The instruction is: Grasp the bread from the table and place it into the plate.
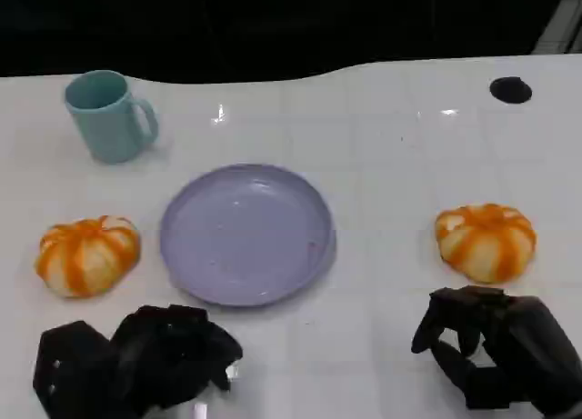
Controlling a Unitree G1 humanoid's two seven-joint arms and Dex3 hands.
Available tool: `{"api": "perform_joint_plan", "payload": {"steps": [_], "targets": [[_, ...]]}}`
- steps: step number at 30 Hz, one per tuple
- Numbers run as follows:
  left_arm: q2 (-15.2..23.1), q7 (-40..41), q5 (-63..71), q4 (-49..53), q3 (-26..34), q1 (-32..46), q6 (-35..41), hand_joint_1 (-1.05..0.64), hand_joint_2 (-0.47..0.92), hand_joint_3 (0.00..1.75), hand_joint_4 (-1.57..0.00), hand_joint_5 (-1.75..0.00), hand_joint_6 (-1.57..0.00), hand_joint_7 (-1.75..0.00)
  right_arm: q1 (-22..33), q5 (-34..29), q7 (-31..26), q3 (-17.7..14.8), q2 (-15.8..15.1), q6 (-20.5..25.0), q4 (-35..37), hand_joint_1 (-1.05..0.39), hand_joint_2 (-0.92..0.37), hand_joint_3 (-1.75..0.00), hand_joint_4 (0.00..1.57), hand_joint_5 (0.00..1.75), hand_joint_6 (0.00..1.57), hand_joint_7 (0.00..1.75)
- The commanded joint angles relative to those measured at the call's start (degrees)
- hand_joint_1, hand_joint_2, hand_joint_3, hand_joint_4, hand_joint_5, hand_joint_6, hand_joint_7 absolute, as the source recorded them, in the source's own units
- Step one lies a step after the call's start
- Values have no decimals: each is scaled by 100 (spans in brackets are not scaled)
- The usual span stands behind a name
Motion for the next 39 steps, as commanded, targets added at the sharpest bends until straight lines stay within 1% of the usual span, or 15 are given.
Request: {"api": "perform_joint_plan", "payload": {"steps": [1,8,15,20,27,28,30,31,33,34,37,39], "targets": [[41,29,-7,78,41,6,45,-105,65,24,-90,-152,-146,-54,62,69,10,-7,-80,1,8,-24,-44,-122,84,175,79,140],[57,-5,-12,93,61,-3,8,-105,65,24,-89,-152,-145,-53,67,53,13,4,-56,45,-21,-24,-45,-122,84,175,79,140],[59,22,-3,63,59,4,86,-105,65,23,-90,-152,-145,-54,50,81,-6,-14,-58,-6,15,-24,-45,-121,84,175,78,141],[40,41,-10,35,63,12,101,-105,65,23,-89,-152,-146,-53,65,104,49,-39,-89,34,-50,-24,-44,-121,84,175,79,140],[32,44,19,-18,36,44,89,-105,65,23,-89,-152,-146,-53,74,76,-27,-88,-114,19,-134,-23,-42,-122,84,175,79,140],[31,44,19,-18,35,44,96,-105,65,23,-89,-152,-145,-53,99,88,-9,-109,-120,37,-207,-23,-42,-121,83,174,79,137],[27,38,16,-9,36,41,87,-105,65,23,-89,-152,-145,-53,142,101,1,-147,-121,65,-321,-21,-43,-117,81,171,81,125],[24,33,14,-3,37,39,78,-105,65,23,-89,-152,-145,-53,156,105,-1,-163,-119,72,-354,-21,-46,-111,79,169,82,116],[16,35,10,6,41,37,61,-105,65,23,-89,-152,-145,-53,163,86,-75,-200,-103,70,-396,-20,-48,-107,78,168,83,111],[11,41,10,8,44,37,54,-105,65,23,-89,-152,-145,-53,161,72,-126,-218,-95,66,-412,-22,-52,-96,79,153,85,100],[6,54,19,13,47,37,43,-105,66,23,-89,-152,-145,-53,128,81,-256,-267,-73,20,-451,-24,-61,-75,80,124,89,75],[1,43,4,6,50,41,55,-105,66,23,-89,-152,-145,-53,128,128,-245,-322,-46,81,-547,-26,-63,-70,77,115,87,66]]}}
